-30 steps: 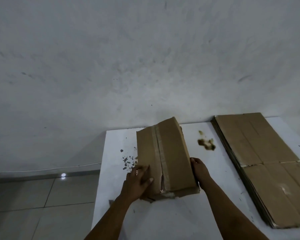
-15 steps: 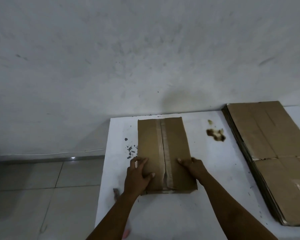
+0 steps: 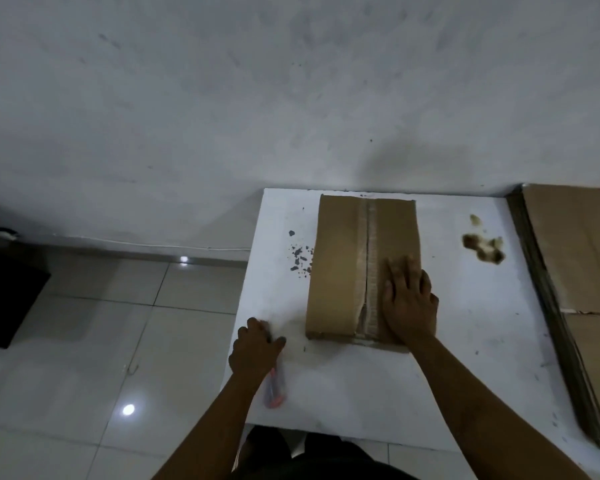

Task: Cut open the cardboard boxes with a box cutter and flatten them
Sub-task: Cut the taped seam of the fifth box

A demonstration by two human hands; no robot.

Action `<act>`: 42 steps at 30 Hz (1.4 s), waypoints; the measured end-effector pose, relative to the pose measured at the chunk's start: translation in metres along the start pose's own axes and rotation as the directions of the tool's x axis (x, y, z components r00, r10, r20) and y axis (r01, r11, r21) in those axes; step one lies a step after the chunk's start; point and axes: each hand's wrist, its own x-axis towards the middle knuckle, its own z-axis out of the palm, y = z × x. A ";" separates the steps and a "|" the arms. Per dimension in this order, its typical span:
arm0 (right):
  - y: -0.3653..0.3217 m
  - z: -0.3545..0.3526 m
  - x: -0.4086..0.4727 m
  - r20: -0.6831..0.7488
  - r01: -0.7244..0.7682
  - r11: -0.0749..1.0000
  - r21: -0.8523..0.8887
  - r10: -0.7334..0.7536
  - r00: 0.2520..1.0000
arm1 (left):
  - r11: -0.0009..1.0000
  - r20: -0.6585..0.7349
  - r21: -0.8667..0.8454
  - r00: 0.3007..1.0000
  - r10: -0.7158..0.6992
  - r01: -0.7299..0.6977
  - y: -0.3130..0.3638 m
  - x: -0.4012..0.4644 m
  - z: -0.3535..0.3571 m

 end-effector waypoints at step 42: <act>-0.003 -0.034 0.158 0.125 0.198 0.980 -0.012 -0.195 0.973 | 0.816 -0.026 -0.405 0.897 0.441 -0.413 0.249 0.093 -0.005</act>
